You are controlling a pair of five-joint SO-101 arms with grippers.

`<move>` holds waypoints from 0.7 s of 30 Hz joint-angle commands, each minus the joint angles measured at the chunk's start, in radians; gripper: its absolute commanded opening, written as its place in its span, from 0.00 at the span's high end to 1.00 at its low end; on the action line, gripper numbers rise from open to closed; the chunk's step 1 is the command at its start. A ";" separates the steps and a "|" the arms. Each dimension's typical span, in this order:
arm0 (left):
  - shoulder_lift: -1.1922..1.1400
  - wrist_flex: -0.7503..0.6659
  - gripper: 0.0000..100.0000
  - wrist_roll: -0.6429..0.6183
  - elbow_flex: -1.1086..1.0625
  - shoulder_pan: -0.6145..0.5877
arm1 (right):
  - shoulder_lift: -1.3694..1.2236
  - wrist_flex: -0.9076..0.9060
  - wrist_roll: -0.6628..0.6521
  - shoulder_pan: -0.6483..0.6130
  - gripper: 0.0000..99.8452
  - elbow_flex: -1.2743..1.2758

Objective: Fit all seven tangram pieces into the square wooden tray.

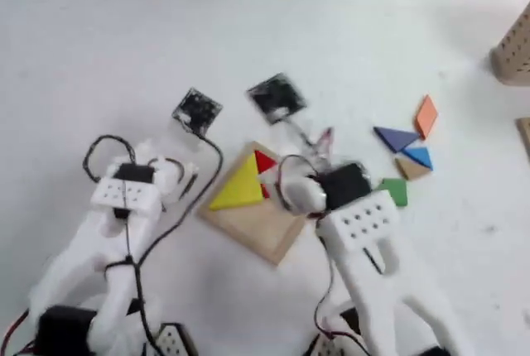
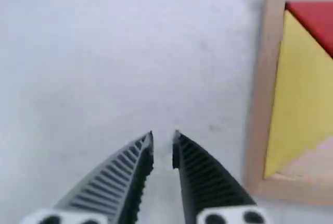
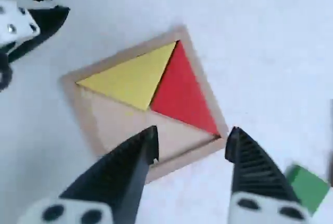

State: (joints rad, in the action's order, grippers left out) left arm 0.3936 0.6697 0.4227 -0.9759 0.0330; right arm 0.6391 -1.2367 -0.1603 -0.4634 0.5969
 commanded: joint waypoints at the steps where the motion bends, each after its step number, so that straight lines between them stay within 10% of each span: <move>1: -0.019 -0.018 0.91 -0.038 0.043 -0.002 | 0.050 -0.022 0.005 0.076 0.78 0.003; 21: -0.143 -0.012 0.98 -0.167 0.152 -0.025 | 0.051 -0.053 0.054 0.768 0.79 0.075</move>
State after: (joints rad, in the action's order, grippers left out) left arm 0.2524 0.6682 0.2739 -0.8715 0.0054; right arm 0.6728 -1.2904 -0.1174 0.2117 0.6552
